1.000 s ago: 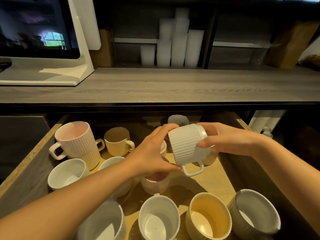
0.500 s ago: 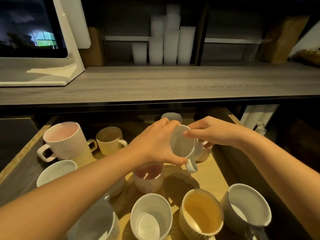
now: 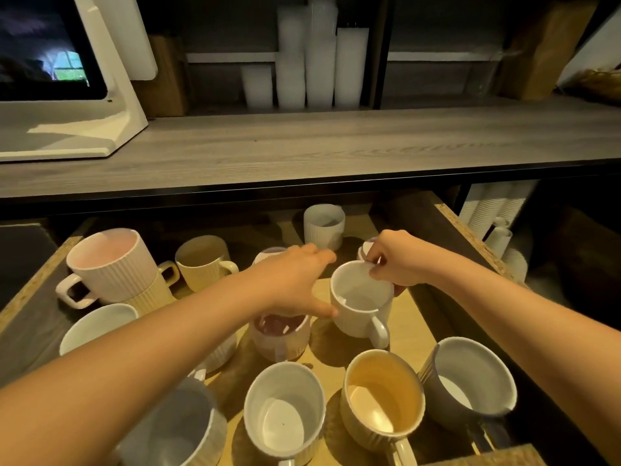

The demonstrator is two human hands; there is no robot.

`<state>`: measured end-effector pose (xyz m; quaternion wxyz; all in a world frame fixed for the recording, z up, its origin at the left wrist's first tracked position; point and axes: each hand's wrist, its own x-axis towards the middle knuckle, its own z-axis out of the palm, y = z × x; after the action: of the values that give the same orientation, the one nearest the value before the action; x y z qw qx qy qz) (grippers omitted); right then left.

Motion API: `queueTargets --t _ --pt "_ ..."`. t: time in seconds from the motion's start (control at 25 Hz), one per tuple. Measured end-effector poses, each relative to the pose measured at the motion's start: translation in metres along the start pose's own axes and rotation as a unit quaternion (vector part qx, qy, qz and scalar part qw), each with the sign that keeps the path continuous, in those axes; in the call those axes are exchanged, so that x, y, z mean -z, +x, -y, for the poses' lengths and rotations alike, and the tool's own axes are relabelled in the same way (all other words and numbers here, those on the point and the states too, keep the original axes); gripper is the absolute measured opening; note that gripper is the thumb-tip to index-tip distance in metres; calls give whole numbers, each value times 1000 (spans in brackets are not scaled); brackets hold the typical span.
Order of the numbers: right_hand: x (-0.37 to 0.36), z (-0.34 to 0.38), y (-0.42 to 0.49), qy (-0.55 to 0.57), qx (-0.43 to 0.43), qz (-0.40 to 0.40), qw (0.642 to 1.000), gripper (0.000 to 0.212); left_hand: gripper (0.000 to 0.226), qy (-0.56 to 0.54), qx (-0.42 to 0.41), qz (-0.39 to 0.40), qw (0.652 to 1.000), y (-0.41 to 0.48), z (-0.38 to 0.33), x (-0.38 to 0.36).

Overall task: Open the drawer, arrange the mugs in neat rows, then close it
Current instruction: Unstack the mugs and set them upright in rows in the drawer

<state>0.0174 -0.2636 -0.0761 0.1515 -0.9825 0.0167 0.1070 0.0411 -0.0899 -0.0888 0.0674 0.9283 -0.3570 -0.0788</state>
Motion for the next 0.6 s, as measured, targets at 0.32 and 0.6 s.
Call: queueTargets --t 0.32,0.6 --pt "-19 -11 14 4 -27 56 998 34 76 -11 41 36 998 -30 27 -17" --pt "-26 -14 16 -37 -13 58 998 34 71 -20 39 3 999 -33 28 -18"
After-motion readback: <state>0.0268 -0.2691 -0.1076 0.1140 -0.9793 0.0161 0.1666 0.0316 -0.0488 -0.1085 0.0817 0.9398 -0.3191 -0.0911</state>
